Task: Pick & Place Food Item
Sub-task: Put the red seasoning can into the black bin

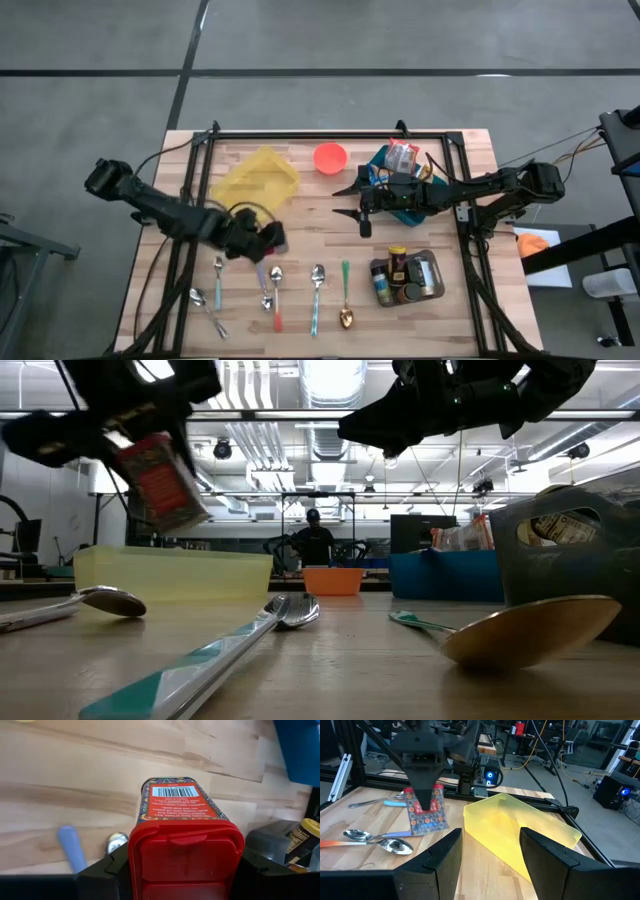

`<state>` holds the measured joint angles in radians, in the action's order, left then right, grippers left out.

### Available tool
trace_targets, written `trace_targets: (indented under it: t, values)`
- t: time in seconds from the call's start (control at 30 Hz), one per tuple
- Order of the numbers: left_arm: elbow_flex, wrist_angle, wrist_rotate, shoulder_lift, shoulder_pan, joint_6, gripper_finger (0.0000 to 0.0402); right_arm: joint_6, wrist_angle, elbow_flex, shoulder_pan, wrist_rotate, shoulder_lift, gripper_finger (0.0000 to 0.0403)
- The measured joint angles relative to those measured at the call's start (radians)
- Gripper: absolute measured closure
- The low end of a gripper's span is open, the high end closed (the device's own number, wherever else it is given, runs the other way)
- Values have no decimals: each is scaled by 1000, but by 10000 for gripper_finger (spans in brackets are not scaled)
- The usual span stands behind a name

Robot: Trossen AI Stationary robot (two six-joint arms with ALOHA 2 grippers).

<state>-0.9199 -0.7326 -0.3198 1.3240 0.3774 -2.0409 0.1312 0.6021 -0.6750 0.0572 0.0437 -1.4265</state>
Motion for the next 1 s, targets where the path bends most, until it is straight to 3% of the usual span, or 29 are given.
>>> trace_targets:
  t: [0.17,0.5,0.7,1.0]
  values:
    - [0,109,104,42,-135,177,193,0,0,0,0,0,0,207]
    - [0,402,237,207,-296,443,193,0,0,0,0,0,0,207]
    - [-49,391,331,290,-340,465,192,0,0,0,0,0,0,207]
    - [-207,290,312,444,-366,445,192,0,0,0,0,0,0,207]
